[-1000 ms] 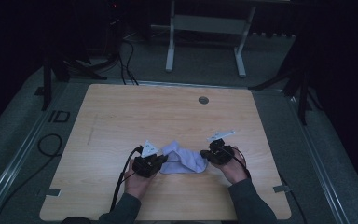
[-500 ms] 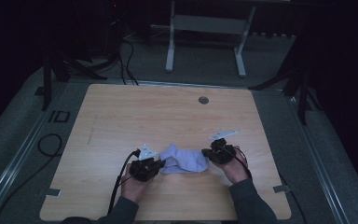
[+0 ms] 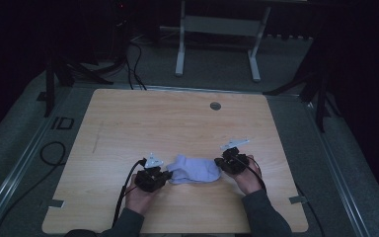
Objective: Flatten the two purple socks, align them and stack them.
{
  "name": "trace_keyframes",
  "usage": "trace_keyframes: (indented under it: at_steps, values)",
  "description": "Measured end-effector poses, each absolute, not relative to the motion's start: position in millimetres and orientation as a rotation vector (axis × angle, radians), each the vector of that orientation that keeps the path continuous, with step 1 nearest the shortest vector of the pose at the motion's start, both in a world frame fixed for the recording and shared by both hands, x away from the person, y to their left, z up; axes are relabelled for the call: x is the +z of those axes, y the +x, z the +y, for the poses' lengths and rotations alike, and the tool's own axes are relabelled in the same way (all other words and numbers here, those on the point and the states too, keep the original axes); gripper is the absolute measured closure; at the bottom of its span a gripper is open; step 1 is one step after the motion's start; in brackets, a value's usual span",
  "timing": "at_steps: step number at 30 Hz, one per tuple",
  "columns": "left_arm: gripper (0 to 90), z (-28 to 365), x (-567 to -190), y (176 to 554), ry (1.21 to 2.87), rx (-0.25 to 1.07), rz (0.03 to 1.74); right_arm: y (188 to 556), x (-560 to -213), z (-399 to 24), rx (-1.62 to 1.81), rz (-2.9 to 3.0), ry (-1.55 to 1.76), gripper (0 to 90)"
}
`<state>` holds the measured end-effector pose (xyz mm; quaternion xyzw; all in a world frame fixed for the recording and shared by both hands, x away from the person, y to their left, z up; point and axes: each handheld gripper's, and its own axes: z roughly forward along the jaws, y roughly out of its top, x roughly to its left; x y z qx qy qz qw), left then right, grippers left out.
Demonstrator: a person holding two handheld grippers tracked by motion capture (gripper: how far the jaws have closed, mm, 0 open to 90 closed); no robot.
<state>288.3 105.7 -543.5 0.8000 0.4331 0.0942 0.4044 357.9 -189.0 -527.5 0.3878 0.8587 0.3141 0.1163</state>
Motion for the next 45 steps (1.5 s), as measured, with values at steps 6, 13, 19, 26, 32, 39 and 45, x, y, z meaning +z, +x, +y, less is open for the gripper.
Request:
trace_keyframes:
  at_steps: [6,13,19,26,32,39,45]
  values:
    - [88.3,107.8,-543.4,287.8,2.039,0.229,1.104,358.4,-533.4,-187.0,0.894,2.512,1.128,89.1]
    - [88.3,108.6,-549.7,291.1,2.066,0.216,1.131,359.0,-539.9,-184.3,0.873,2.509,1.13,88.7]
    - [88.2,108.1,-551.4,291.5,2.085,0.22,1.136,359.5,-544.2,-185.0,0.867,2.505,1.132,88.7]
    - [76.2,111.5,-549.1,293.0,2.081,0.233,1.139,356.8,-545.0,-183.6,0.846,2.488,1.125,87.7]
    - [69.6,113.1,-539.5,289.0,2.042,0.287,1.084,355.1,-544.0,-184.4,0.872,2.492,1.125,79.3]
    - [68.2,113.1,-539.7,289.0,2.041,0.321,1.094,349.2,-536.0,-187.6,0.955,2.459,1.116,65.6]
    - [64.9,117.4,-539.6,291.1,2.029,0.346,1.115,350.5,-531.7,-194.1,1.025,2.429,1.149,61.0]
